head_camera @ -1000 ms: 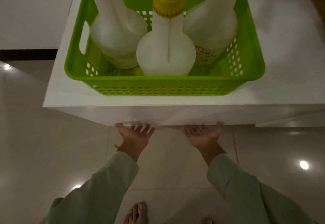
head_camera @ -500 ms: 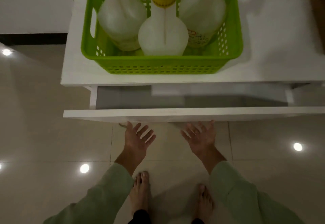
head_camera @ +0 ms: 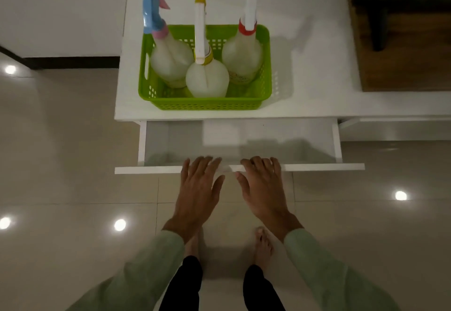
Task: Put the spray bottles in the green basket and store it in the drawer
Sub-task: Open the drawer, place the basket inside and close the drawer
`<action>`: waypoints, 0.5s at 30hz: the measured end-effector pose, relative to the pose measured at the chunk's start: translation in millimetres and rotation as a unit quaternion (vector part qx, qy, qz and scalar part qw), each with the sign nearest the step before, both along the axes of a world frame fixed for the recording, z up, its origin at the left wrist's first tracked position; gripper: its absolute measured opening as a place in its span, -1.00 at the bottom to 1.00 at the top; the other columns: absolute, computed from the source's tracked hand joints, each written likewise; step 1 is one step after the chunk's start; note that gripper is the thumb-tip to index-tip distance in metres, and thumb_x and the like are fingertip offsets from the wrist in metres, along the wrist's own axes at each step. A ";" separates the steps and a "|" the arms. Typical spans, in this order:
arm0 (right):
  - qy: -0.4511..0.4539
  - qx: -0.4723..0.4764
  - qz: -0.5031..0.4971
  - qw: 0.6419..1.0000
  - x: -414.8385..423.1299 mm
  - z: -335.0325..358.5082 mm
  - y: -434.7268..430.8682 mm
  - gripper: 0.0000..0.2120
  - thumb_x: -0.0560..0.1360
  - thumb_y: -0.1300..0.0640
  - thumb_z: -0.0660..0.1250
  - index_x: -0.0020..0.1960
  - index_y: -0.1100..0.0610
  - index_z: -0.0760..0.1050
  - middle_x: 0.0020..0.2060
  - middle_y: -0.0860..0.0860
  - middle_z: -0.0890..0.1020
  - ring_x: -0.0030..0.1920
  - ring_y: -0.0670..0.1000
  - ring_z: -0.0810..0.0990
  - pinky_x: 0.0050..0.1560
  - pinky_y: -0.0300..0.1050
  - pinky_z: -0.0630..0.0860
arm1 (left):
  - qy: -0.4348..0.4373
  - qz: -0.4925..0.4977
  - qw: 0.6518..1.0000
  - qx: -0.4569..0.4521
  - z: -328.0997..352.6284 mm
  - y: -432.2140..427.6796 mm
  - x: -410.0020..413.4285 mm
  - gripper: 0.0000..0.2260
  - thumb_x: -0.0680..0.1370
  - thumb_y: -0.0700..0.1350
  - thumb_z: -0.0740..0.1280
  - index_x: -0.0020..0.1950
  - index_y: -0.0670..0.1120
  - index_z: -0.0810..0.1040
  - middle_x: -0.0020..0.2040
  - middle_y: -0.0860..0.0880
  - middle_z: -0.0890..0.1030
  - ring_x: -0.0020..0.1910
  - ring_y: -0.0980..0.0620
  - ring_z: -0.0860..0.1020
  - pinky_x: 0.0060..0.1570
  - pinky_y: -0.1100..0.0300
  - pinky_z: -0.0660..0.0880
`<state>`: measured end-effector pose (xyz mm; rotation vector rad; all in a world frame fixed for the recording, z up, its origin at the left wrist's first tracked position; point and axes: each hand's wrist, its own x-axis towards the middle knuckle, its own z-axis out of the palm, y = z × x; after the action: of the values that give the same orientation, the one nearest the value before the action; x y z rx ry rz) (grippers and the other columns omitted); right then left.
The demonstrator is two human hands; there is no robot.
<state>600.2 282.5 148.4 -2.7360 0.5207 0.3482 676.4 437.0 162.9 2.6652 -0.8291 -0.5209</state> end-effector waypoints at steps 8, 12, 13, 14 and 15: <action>-0.014 0.013 0.014 1.000 -26.0 2.9 7.1 -0.70 0.67 0.06 0.12 0.30 0.08 0.52 0.09 0.02 0.63 0.13 0.11 0.56 0.32 0.09 0.39 | 0.023 -0.002 0.999 0.033 -0.3 9.7 -17.6 -0.70 0.65 -0.09 0.21 0.36 -0.02 0.50 0.27 -0.02 0.59 0.33 -0.04 0.49 0.50 -0.08 0.20; 0.009 0.032 0.020 0.999 -46.9 8.3 18.1 -0.69 0.68 0.09 0.11 0.34 0.06 0.51 0.14 0.00 0.62 0.18 0.08 0.55 0.36 0.05 0.36 | 0.051 0.006 0.998 0.042 6.8 18.6 -36.6 -0.70 0.65 -0.13 0.19 0.38 -0.03 0.49 0.29 -0.03 0.58 0.35 -0.04 0.47 0.51 -0.05 0.18; 0.011 0.036 0.022 0.999 -52.6 9.1 20.1 -0.69 0.67 0.10 0.13 0.34 0.07 0.51 0.14 0.00 0.62 0.18 0.09 0.55 0.36 0.06 0.37 | 0.055 0.009 0.998 0.042 9.2 20.9 -42.5 -0.70 0.65 -0.14 0.18 0.37 -0.02 0.50 0.29 -0.02 0.59 0.34 -0.03 0.48 0.50 -0.04 0.19; 0.009 0.040 0.021 0.999 -58.4 9.7 22.3 -0.69 0.66 0.12 0.14 0.34 0.07 0.52 0.14 0.01 0.62 0.18 0.09 0.56 0.36 0.07 0.37 | 0.057 0.012 0.998 0.040 10.8 23.4 -48.2 -0.70 0.65 -0.14 0.18 0.36 -0.02 0.51 0.28 -0.01 0.59 0.33 -0.02 0.49 0.49 -0.03 0.20; 0.007 0.042 0.017 0.999 -64.1 10.2 25.3 -0.69 0.65 0.13 0.16 0.33 0.08 0.54 0.13 0.01 0.63 0.18 0.10 0.57 0.36 0.08 0.38 | 0.057 0.014 0.998 0.038 11.4 26.2 -54.0 -0.71 0.65 -0.14 0.19 0.35 -0.02 0.52 0.27 -0.01 0.60 0.33 -0.01 0.49 0.49 -0.02 0.21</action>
<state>536.1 307.8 158.5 -2.6649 0.4525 0.3881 622.3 463.2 174.3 2.6826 -0.7512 -0.7035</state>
